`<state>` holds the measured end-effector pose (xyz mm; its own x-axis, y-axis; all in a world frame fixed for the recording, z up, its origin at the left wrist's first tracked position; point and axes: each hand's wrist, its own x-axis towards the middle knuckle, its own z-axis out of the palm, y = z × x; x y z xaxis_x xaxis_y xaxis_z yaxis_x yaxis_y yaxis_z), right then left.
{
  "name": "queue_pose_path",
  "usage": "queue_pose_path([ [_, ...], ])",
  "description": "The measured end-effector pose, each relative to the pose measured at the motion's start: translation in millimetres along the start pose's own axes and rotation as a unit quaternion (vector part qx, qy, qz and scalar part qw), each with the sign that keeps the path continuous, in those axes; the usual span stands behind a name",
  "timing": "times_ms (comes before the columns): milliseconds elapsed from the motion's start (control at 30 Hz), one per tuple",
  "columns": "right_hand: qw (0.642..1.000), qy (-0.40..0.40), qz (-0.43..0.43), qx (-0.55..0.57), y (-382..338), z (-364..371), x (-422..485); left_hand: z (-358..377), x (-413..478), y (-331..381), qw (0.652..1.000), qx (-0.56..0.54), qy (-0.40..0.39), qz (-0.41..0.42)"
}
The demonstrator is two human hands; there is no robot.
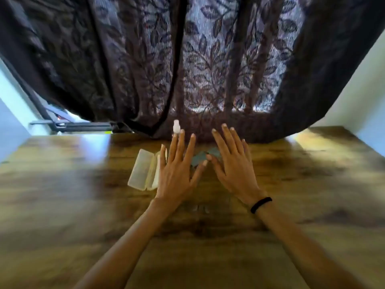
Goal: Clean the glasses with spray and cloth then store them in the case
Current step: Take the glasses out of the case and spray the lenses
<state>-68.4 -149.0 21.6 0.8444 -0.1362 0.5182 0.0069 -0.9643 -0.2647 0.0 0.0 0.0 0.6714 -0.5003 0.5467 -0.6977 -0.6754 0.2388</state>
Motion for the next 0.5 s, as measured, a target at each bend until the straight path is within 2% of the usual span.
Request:
queue_pose_path([
  [133,0.997,-0.051,0.026,0.052,6.5,5.5,-32.4,8.7,-31.7,-14.5,0.998,0.007,-0.059,0.012],
  [300,0.985,-0.156,-0.010,0.070,20.6,9.9,-69.6,10.0,-62.1,-35.2,0.991,0.000,-0.118,0.060],
  [500,0.981,-0.178,0.004,0.083,25.3,15.2,-90.3,2.0,-83.6,-46.6,0.983,-0.070,-0.157,0.066],
])
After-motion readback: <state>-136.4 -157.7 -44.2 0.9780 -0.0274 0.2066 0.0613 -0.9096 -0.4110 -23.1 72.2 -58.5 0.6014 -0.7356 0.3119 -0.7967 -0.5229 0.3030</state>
